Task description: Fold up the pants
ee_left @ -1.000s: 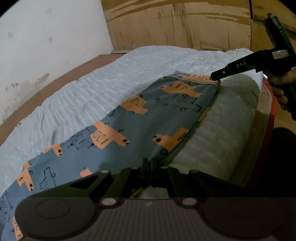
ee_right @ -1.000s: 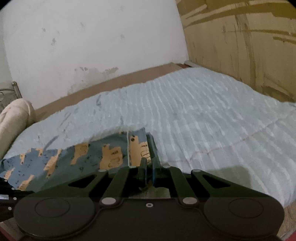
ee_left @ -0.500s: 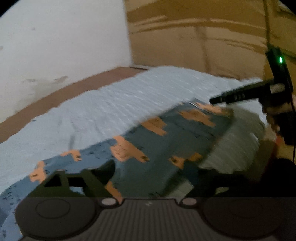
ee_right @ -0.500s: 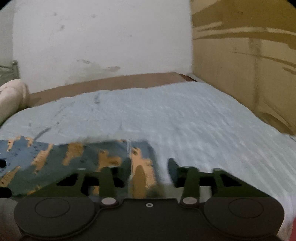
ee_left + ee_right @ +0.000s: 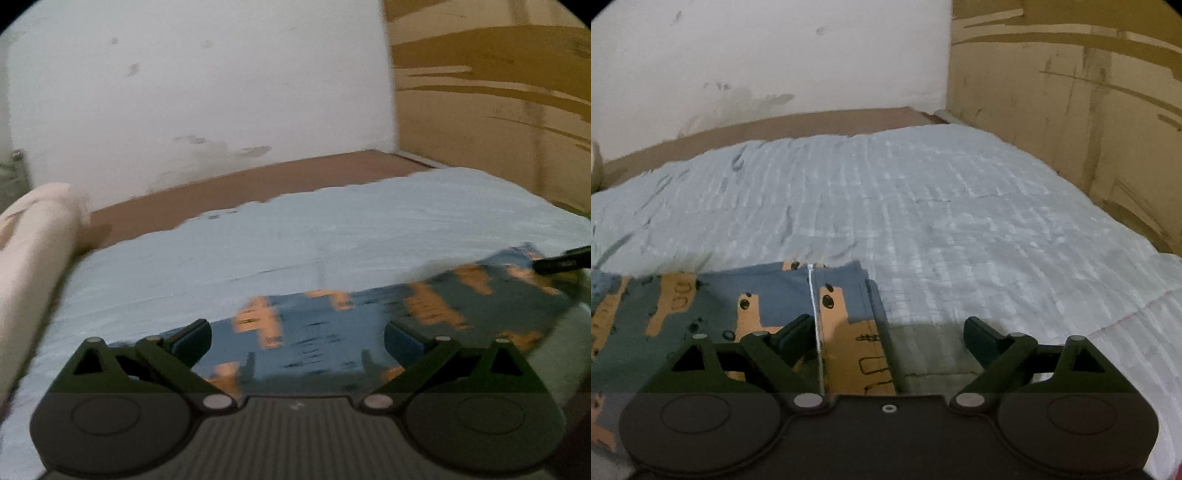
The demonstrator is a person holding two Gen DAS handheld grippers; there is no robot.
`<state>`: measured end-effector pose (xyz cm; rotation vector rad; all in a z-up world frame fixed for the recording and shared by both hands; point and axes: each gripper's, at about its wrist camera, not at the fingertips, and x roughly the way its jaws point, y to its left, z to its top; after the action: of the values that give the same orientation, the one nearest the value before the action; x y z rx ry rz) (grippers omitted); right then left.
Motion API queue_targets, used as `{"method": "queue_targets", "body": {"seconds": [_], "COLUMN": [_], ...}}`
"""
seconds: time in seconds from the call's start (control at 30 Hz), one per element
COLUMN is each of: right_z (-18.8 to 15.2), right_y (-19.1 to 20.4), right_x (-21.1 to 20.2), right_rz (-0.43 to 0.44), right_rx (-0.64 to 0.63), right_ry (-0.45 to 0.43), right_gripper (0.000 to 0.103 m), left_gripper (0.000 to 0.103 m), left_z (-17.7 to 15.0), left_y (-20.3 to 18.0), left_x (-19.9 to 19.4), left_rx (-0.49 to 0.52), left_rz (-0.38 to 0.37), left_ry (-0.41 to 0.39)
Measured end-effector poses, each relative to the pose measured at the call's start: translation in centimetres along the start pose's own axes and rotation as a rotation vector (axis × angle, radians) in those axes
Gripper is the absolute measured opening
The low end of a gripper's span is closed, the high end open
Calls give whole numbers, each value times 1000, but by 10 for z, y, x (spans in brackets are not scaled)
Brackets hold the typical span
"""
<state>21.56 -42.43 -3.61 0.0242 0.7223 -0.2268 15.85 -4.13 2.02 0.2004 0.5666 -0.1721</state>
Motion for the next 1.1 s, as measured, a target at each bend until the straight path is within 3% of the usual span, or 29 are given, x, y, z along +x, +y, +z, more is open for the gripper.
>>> {"method": "queue_targets", "body": {"seconds": [0.1,0.27,0.33,0.5,0.73,0.87,1.0,1.1], "right_z": [2,9,13,18,11,2,-5,-5], "right_y": [16,65,92,164,248,267,272,272], "right_x": [-14,-20,-17,-7,-10,-16,-18,-20], "right_rz": [61,234,306,455,599,627,626,623], "right_rx": [-32,-85,-101,-182,-293,-358,-388,-390], "right_ry": [-36,-47,-35,-10,29,47,67,70], "right_gripper": [101,102,102,102,102,102,102,102], "left_gripper": [102,102,102,99,75,62,53,39], "left_z": [-12,-41,-53,-77,-108,-119,-117,-116], "left_y": [41,119,146,201,240,249,240,240], "left_x": [-5,-7,-5,4,31,50,60,61], "left_rx": [-65,-199,-258,-375,-508,-558,-521,-541], "left_rz": [87,230,253,223,85,-3,-10,-27], "left_ry": [11,37,38,41,71,95,99,108]}}
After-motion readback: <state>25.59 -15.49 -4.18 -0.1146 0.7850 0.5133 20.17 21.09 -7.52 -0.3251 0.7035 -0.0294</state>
